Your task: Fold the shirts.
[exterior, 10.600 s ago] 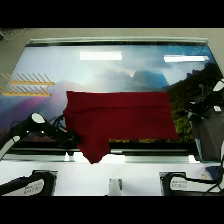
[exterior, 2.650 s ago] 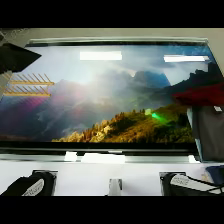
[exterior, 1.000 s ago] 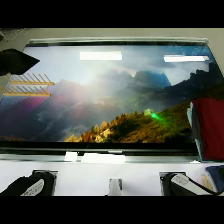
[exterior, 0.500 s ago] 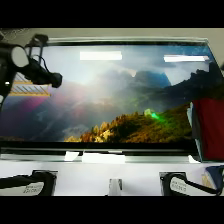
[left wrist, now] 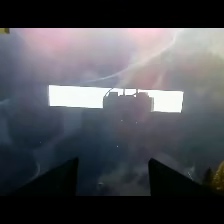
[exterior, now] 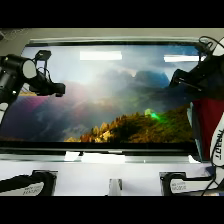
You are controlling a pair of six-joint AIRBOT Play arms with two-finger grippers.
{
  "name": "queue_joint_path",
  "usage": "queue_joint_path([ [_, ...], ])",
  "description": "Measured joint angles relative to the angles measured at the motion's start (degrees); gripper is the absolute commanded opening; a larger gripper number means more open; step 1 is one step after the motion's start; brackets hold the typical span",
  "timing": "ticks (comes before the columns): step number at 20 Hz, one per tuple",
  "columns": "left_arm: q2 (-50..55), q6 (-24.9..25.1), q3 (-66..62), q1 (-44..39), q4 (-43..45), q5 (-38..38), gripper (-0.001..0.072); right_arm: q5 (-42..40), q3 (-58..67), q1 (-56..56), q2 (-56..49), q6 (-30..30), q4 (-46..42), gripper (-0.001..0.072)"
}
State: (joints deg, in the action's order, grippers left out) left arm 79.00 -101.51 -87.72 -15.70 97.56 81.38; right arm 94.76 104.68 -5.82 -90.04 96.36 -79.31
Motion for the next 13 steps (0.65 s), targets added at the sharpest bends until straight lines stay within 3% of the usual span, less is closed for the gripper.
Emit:
queue_joint_path([
  [13,0.4,-1.2,0.8,0.0,-0.1,-0.8,0.0546,1.2,0.0,0.8,-0.6,-0.5,1.2,0.0663],
])
